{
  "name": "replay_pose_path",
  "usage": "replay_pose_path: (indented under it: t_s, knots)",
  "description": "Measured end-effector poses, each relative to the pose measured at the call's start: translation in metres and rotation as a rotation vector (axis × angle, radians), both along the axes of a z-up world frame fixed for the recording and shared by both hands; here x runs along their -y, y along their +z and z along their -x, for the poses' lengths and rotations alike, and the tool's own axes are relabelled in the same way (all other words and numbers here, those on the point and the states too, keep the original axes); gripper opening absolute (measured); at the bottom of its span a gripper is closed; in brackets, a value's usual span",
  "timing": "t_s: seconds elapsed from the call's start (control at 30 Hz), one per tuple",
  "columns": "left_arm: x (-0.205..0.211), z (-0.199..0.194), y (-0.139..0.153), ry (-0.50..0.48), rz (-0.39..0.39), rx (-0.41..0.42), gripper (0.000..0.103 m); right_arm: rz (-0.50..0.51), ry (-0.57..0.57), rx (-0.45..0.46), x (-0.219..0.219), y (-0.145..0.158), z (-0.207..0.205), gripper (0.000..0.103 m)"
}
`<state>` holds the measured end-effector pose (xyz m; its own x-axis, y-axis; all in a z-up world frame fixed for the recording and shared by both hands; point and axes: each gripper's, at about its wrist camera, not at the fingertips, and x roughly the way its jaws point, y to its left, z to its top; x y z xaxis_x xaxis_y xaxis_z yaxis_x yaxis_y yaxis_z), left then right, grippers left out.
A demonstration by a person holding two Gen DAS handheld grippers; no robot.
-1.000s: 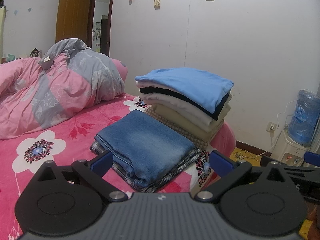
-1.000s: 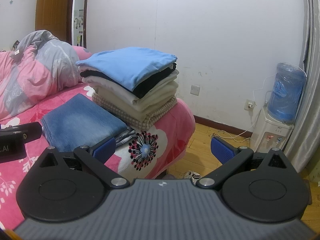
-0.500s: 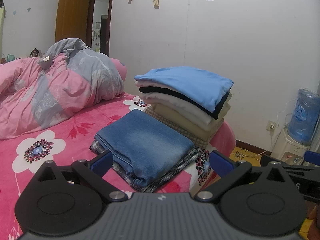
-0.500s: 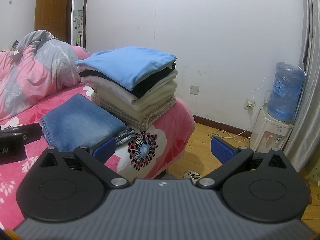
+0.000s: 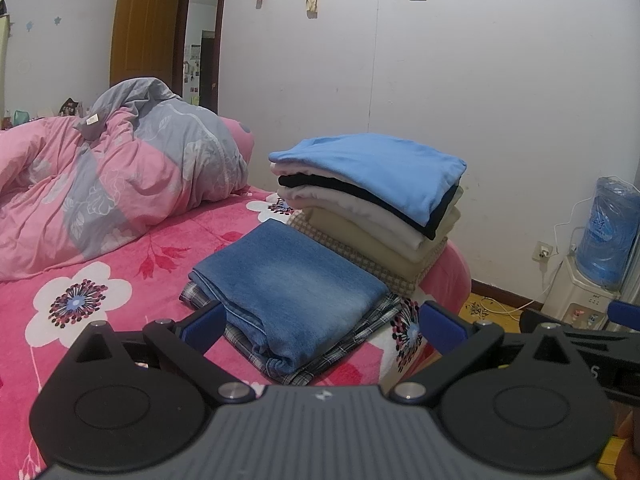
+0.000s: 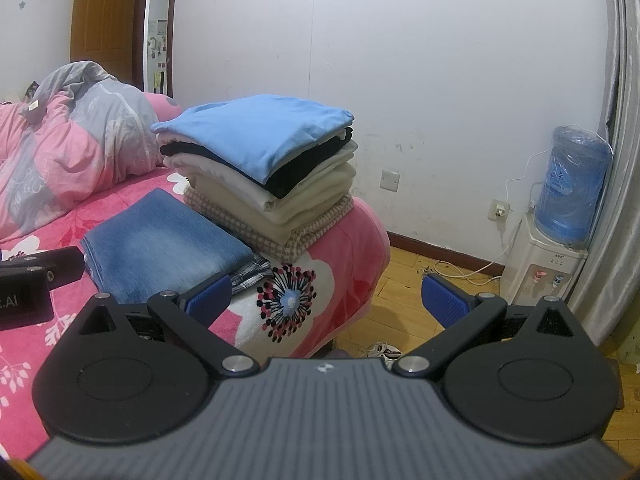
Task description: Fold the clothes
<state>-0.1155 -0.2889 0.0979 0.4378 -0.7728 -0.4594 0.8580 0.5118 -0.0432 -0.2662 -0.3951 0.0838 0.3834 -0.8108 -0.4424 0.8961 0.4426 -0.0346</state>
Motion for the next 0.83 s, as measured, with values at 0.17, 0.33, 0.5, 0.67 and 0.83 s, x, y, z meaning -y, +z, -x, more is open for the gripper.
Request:
replay_pose_path:
  t_s: [0.17, 0.33, 0.5, 0.67, 0.83]
  knots:
    - [-0.0002, -0.0007, -0.0003, 0.001, -0.002, -0.001, 0.103, -0.001, -0.001, 0.001, -0.0008, 0.0001, 0.0002, 0.102]
    - [-0.0006, -0.0009, -0.0013, 0.003, -0.004, -0.004, 0.103, -0.003, 0.002, -0.001, -0.0010, -0.0006, 0.0001, 0.102]
    - [-0.0009, -0.0019, -0.0020, 0.006, -0.006, -0.007, 0.103, -0.003, 0.002, -0.004, -0.0021, -0.0011, -0.0005, 0.102]
    - [-0.0009, -0.0022, -0.0024, 0.009, -0.006, -0.008, 0.103, -0.006, -0.001, -0.003, -0.0016, -0.0019, -0.0005, 0.102]
    - [-0.0011, -0.0017, -0.0027, 0.008, -0.005, -0.003, 0.103, -0.007, 0.000, -0.005, -0.0001, -0.0027, -0.0009, 0.102]
